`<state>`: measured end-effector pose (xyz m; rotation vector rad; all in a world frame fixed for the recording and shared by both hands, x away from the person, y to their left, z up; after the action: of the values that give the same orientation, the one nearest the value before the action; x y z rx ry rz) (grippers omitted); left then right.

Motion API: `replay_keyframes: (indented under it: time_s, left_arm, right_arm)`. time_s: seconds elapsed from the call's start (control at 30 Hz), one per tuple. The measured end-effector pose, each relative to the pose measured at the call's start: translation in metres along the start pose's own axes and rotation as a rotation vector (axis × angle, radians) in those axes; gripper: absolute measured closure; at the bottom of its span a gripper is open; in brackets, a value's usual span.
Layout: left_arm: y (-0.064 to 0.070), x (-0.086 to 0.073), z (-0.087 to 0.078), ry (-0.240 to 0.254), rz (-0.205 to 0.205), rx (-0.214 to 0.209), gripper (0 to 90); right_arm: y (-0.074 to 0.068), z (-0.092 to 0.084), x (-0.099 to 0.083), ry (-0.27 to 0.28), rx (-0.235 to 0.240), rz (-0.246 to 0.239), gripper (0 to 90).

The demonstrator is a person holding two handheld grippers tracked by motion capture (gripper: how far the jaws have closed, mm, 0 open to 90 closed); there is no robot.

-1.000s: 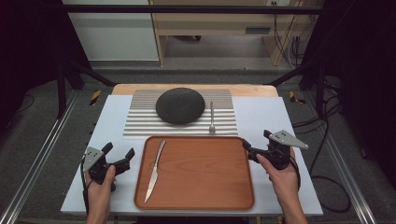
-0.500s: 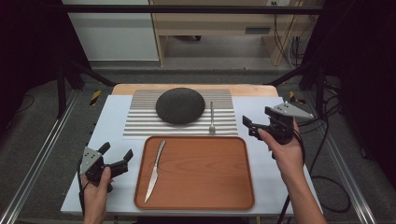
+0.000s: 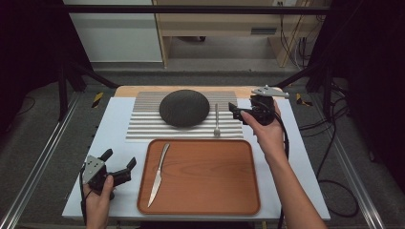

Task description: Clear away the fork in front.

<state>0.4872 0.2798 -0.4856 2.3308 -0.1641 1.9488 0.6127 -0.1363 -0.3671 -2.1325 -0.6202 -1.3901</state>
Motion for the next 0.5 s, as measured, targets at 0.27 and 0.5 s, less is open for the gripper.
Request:
replay_keyframes:
  time_s: [0.27,0.5]
  left_arm:
    - [-0.013,0.001,-0.001,0.008,-0.073,0.016,2.9]
    - [-0.016,0.001,-0.001,0.014,-0.062,0.029,2.9]
  right_arm:
    - [0.019,0.034,-0.007,-0.04,-0.031,0.047,15.8]
    - [0.035,0.053,-0.018,-0.055,-0.067,0.108,19.0]
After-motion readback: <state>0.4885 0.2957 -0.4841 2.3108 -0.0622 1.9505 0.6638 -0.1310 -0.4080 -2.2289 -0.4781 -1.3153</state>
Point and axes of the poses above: each handheld gripper's, and its own axes: z roughly forward along the jaws, x roughly out of its top, y roughly to its right, the point moved 7 cm from there along z, roughly forward along the jaws, and after that the axes turned 14 degrees about x, right-handed, at the moved point
